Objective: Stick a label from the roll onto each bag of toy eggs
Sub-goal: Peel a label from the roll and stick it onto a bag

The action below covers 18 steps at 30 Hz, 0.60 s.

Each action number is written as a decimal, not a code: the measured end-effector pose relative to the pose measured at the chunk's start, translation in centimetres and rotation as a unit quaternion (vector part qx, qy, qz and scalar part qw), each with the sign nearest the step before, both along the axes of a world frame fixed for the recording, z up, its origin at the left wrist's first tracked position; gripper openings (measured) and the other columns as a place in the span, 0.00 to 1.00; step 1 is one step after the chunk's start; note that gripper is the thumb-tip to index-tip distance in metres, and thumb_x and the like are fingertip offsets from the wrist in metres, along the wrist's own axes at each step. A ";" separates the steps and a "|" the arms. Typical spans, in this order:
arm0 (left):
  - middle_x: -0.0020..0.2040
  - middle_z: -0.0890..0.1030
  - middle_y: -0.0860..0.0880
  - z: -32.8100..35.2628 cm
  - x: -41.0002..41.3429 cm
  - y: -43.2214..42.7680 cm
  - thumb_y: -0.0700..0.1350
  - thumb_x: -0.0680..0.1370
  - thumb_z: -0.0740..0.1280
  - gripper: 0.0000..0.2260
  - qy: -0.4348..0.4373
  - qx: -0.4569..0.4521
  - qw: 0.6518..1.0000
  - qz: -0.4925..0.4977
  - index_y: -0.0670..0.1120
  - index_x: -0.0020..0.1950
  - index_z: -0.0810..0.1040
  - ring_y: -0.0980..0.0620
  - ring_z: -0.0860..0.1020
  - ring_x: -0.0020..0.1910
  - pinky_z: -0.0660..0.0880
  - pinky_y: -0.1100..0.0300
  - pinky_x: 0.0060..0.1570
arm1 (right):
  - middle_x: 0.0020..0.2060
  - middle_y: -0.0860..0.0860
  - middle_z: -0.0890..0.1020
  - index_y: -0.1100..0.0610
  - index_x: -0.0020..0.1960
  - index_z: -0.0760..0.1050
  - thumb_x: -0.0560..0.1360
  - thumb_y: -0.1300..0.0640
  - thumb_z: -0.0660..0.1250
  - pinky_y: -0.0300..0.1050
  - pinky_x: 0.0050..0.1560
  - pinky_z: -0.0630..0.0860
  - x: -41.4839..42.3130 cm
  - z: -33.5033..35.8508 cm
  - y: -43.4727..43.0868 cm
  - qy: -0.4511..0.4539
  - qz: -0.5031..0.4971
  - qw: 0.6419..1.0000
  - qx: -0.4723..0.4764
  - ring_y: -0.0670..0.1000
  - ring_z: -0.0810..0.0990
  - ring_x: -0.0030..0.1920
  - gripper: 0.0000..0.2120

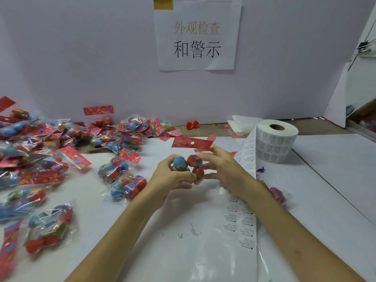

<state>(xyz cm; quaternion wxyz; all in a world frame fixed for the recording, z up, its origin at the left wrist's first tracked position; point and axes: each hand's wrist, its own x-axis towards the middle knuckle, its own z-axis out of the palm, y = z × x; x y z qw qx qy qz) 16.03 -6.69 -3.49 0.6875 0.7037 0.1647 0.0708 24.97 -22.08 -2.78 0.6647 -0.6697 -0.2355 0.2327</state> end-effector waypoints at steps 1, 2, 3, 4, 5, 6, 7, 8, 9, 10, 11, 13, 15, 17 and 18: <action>0.52 0.82 0.37 0.0 0.0 0.0 0.29 0.71 0.76 0.18 -0.007 -0.012 1.000 0.004 0.44 0.55 0.77 0.43 0.86 0.40 0.82 0.58 0.38 | 0.52 0.54 0.86 0.53 0.62 0.77 0.73 0.50 0.74 0.48 0.49 0.82 0.0 -0.1 -0.1 -0.007 0.010 1.000 -0.010 0.53 0.86 0.49 0.19; 0.53 0.82 0.36 -0.1 0.1 -0.1 0.28 0.71 0.76 0.19 -0.014 -0.023 1.000 0.008 0.44 0.56 0.76 0.43 0.87 0.40 0.82 0.58 0.37 | 0.52 0.55 0.86 0.52 0.63 0.76 0.74 0.52 0.75 0.49 0.51 0.82 0.0 -0.2 -0.1 -0.012 0.013 1.000 -0.019 0.53 0.86 0.48 0.18; 0.53 0.82 0.36 -0.2 0.1 -0.1 0.27 0.71 0.75 0.20 -0.019 -0.033 0.999 0.012 0.44 0.57 0.76 0.43 0.87 0.40 0.82 0.58 0.37 | 0.51 0.56 0.86 0.51 0.64 0.76 0.75 0.55 0.75 0.51 0.53 0.81 0.1 -0.3 -0.1 -0.013 0.014 0.999 -0.027 0.54 0.85 0.47 0.18; 0.53 0.82 0.37 -0.2 0.2 -0.1 0.27 0.71 0.75 0.21 -0.025 -0.043 0.999 0.017 0.44 0.57 0.76 0.43 0.87 0.41 0.83 0.57 0.37 | 0.51 0.58 0.86 0.52 0.64 0.75 0.75 0.56 0.74 0.54 0.55 0.80 0.0 -0.4 -0.1 -0.013 0.015 0.999 -0.032 0.55 0.85 0.47 0.19; 0.53 0.82 0.37 -0.2 0.3 -0.2 0.27 0.71 0.75 0.21 -0.031 -0.054 0.998 0.020 0.44 0.57 0.75 0.43 0.87 0.41 0.83 0.56 0.37 | 0.52 0.59 0.86 0.53 0.65 0.75 0.76 0.56 0.74 0.57 0.56 0.80 -0.1 -0.4 0.0 -0.015 0.021 0.999 -0.037 0.59 0.85 0.48 0.19; 0.53 0.81 0.37 -0.2 0.3 -0.2 0.27 0.71 0.75 0.21 -0.036 -0.061 0.997 0.022 0.45 0.58 0.75 0.42 0.87 0.42 0.83 0.56 0.37 | 0.53 0.60 0.85 0.53 0.65 0.76 0.76 0.55 0.74 0.58 0.57 0.80 -0.2 -0.5 0.1 -0.018 0.027 0.999 -0.042 0.61 0.85 0.50 0.18; 0.53 0.81 0.38 -0.3 0.3 -0.3 0.27 0.71 0.75 0.21 -0.039 -0.065 0.997 0.024 0.45 0.58 0.75 0.43 0.87 0.42 0.83 0.56 0.37 | 0.53 0.59 0.85 0.53 0.64 0.77 0.77 0.54 0.73 0.57 0.54 0.81 -0.3 -0.5 0.2 -0.023 0.033 0.998 -0.048 0.61 0.85 0.52 0.17; 0.53 0.81 0.38 -0.2 0.3 -0.3 0.28 0.71 0.75 0.21 -0.039 -0.066 0.997 0.027 0.46 0.58 0.75 0.43 0.87 0.42 0.83 0.56 0.37 | 0.54 0.58 0.85 0.52 0.64 0.77 0.77 0.52 0.73 0.54 0.51 0.81 -0.4 -0.5 0.3 -0.027 0.037 0.998 -0.053 0.59 0.85 0.53 0.16; 0.53 0.80 0.38 -0.2 0.3 -0.3 0.28 0.71 0.76 0.21 -0.038 -0.068 0.997 0.029 0.46 0.58 0.74 0.43 0.87 0.42 0.83 0.55 0.37 | 0.54 0.57 0.85 0.51 0.63 0.78 0.77 0.51 0.73 0.51 0.47 0.82 -0.5 -0.5 0.3 -0.028 0.039 0.997 -0.055 0.57 0.86 0.53 0.16; 0.54 0.80 0.38 -0.2 0.3 -0.2 0.28 0.72 0.75 0.22 -0.034 -0.070 0.997 0.029 0.46 0.58 0.74 0.42 0.87 0.42 0.84 0.55 0.37 | 0.55 0.56 0.85 0.51 0.63 0.78 0.77 0.51 0.73 0.48 0.45 0.81 -0.6 -0.6 0.4 -0.028 0.039 0.997 -0.057 0.57 0.86 0.53 0.16; 0.55 0.80 0.36 -0.2 0.2 -0.1 0.28 0.72 0.75 0.22 -0.031 -0.074 0.996 0.026 0.46 0.59 0.74 0.40 0.87 0.42 0.84 0.54 0.38 | 0.55 0.57 0.84 0.51 0.63 0.78 0.77 0.51 0.73 0.46 0.44 0.81 -0.6 -0.7 0.5 -0.032 0.039 0.997 -0.057 0.57 0.86 0.53 0.15; 0.56 0.81 0.34 -0.1 0.2 0.1 0.28 0.71 0.76 0.25 -0.026 -0.081 0.996 0.018 0.44 0.63 0.73 0.38 0.87 0.43 0.85 0.51 0.41 | 0.54 0.58 0.84 0.51 0.60 0.79 0.78 0.51 0.72 0.46 0.42 0.81 -0.6 -0.9 0.6 -0.042 0.034 0.997 -0.053 0.57 0.86 0.51 0.12; 0.56 0.81 0.33 -0.1 0.1 0.2 0.29 0.71 0.77 0.28 -0.018 -0.070 0.997 0.010 0.44 0.66 0.72 0.38 0.87 0.44 0.85 0.50 0.42 | 0.50 0.59 0.85 0.54 0.59 0.80 0.79 0.50 0.70 0.47 0.41 0.80 -0.6 -0.9 0.8 -0.042 0.024 0.998 -0.039 0.57 0.85 0.45 0.11; 0.55 0.82 0.32 -0.2 0.1 0.1 0.30 0.70 0.78 0.27 -0.011 -0.051 0.999 -0.008 0.44 0.65 0.73 0.37 0.86 0.46 0.85 0.48 0.45 | 0.45 0.56 0.85 0.58 0.57 0.80 0.79 0.48 0.69 0.45 0.38 0.79 -0.5 -0.8 0.9 -0.031 -0.005 0.999 -0.017 0.55 0.82 0.41 0.14; 0.55 0.82 0.33 -0.2 0.1 0.0 0.30 0.70 0.78 0.27 -0.007 -0.044 0.999 -0.019 0.45 0.65 0.74 0.37 0.86 0.47 0.85 0.47 0.46 | 0.44 0.54 0.85 0.59 0.56 0.80 0.79 0.48 0.70 0.44 0.38 0.79 -0.4 -0.7 0.9 -0.025 -0.032 0.999 -0.009 0.54 0.83 0.41 0.15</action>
